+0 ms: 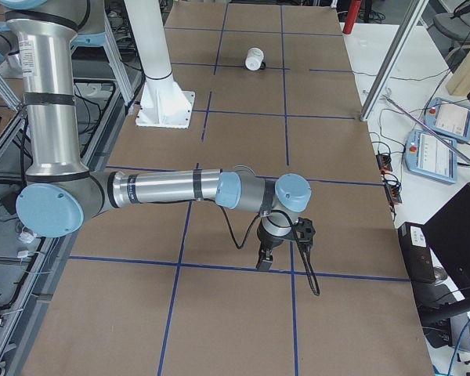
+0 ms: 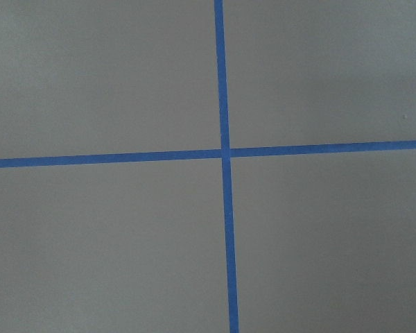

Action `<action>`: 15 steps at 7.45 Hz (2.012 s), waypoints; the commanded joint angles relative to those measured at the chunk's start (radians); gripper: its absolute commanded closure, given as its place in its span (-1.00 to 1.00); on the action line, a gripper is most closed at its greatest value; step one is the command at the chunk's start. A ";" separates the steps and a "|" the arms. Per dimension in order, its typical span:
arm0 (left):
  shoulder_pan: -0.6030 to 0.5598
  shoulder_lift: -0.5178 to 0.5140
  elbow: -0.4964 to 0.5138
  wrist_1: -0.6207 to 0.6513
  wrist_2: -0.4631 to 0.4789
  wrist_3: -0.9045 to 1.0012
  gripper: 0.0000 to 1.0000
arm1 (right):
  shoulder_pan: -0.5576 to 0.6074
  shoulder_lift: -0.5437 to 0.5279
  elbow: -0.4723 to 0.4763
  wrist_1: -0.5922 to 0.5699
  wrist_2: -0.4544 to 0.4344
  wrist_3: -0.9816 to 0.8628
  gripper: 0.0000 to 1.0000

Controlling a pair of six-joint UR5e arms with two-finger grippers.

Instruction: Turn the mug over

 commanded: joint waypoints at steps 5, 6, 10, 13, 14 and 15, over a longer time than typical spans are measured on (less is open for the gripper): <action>0.020 -0.011 -0.041 -0.028 -0.011 0.012 -1.00 | 0.000 0.000 0.000 0.000 0.000 0.000 -1.00; 0.023 -0.008 -0.046 -0.101 -0.028 0.000 -1.00 | 0.000 0.000 0.000 0.000 0.000 0.000 -1.00; 0.263 0.003 -0.035 -0.522 -0.013 -0.512 -1.00 | 0.000 0.000 0.000 0.000 0.000 0.000 -1.00; 0.513 0.032 -0.029 -0.865 0.189 -0.942 -1.00 | 0.000 0.000 0.000 0.000 0.000 0.000 -1.00; 0.617 0.035 0.001 -0.940 0.304 -1.027 -1.00 | 0.000 0.000 0.000 0.000 0.000 0.000 -1.00; 0.685 0.035 0.064 -1.099 0.372 -1.131 -1.00 | 0.000 0.000 0.000 0.000 0.000 0.000 -1.00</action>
